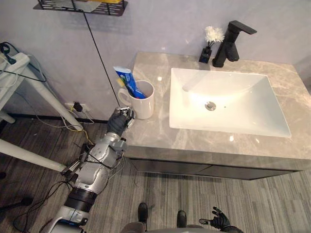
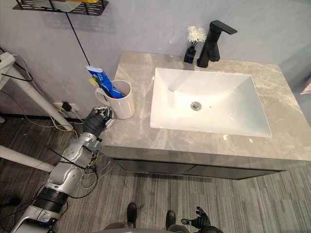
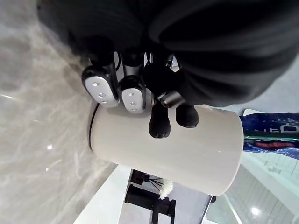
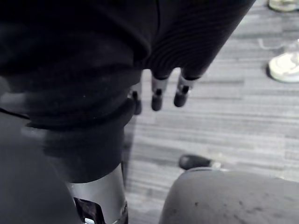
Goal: Organize washtable
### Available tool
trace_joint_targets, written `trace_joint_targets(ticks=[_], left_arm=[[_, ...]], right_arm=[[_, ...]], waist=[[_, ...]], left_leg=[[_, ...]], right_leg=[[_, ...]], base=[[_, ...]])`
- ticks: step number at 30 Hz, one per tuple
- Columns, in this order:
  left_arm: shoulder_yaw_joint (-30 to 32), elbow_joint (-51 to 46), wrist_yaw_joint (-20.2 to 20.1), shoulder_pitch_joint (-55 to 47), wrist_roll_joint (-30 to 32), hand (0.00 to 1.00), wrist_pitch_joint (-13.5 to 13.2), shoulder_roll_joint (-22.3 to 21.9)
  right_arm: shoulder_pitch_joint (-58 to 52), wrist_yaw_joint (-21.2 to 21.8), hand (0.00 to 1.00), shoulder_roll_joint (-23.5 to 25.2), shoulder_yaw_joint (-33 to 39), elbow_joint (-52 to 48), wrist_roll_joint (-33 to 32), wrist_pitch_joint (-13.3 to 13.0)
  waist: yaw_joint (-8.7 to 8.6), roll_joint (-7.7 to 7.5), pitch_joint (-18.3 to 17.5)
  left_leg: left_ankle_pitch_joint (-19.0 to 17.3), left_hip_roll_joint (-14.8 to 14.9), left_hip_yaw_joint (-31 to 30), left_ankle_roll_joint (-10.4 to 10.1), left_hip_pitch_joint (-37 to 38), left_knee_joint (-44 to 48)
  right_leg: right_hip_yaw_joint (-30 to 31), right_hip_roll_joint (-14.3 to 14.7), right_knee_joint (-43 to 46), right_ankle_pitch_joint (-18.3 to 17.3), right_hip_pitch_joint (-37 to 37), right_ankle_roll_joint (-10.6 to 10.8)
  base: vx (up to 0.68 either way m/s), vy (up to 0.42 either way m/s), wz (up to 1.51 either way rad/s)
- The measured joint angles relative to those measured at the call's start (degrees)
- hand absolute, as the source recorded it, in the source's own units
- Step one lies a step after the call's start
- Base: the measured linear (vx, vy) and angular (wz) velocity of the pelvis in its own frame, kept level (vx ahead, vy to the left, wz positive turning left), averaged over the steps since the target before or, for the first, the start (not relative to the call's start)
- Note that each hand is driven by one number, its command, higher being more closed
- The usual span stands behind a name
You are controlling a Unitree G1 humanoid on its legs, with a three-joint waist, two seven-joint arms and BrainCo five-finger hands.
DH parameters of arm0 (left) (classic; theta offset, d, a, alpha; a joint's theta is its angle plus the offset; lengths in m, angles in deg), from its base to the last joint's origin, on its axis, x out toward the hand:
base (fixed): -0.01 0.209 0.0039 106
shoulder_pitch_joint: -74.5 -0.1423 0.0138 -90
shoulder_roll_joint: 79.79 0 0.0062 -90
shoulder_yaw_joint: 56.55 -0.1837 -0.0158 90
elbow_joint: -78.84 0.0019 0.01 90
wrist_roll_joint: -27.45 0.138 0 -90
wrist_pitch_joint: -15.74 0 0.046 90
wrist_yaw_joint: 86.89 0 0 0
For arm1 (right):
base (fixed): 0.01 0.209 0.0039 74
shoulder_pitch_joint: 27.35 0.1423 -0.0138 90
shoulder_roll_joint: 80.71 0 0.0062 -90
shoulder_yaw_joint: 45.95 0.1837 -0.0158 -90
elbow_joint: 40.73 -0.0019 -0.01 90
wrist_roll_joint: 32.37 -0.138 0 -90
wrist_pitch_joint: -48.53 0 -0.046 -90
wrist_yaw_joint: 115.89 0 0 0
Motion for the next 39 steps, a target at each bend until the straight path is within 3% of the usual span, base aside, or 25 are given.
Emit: trace_joint_targets(ticks=[12,24,34,39], left_arm=[[-4.6,-1.2,0.5,2.5,-6.6,1.00,0.7,6.2],[-5.9,2.4,3.7,8.6,-6.5,1.00,0.8,3.6],[-6.5,2.4,3.6,8.6,-6.3,1.00,1.4,3.3],[-9.4,2.0,2.1,8.1,-6.3,1.00,1.7,3.2]], right_arm=[[-2.0,0.6,0.00,-0.9,-1.9,-4.1,-0.1,0.1],[-3.1,0.7,0.00,-1.4,-3.2,-5.4,-1.5,0.3],[-3.1,0.8,0.00,-1.4,-3.2,-5.3,-1.5,0.5],[-3.1,0.9,0.00,-2.0,-3.3,-4.2,-1.5,0.6]], waist=[[-0.05,0.79,0.5],[-0.40,0.94,0.6],[-0.28,1.13,0.5],[-0.16,1.95,0.2]], left_leg=[[0.0,0.0,0.9,0.0,-0.4,0.0],[0.0,-0.1,1.3,0.0,0.2,0.0],[0.0,-0.1,1.3,0.1,1.3,0.1],[0.0,-0.1,1.3,0.1,2.3,0.0]], right_leg=[[0.9,0.1,0.0,0.3,-0.9,0.1],[1.8,0.0,0.0,0.7,-0.7,0.1],[1.7,0.0,0.1,0.7,0.4,0.1],[1.7,-0.1,0.2,0.7,1.3,0.1]], base=[[0.00,0.001,-0.03],[-0.01,0.002,-0.03],[0.00,0.000,0.00],[-0.01,0.001,0.00]])
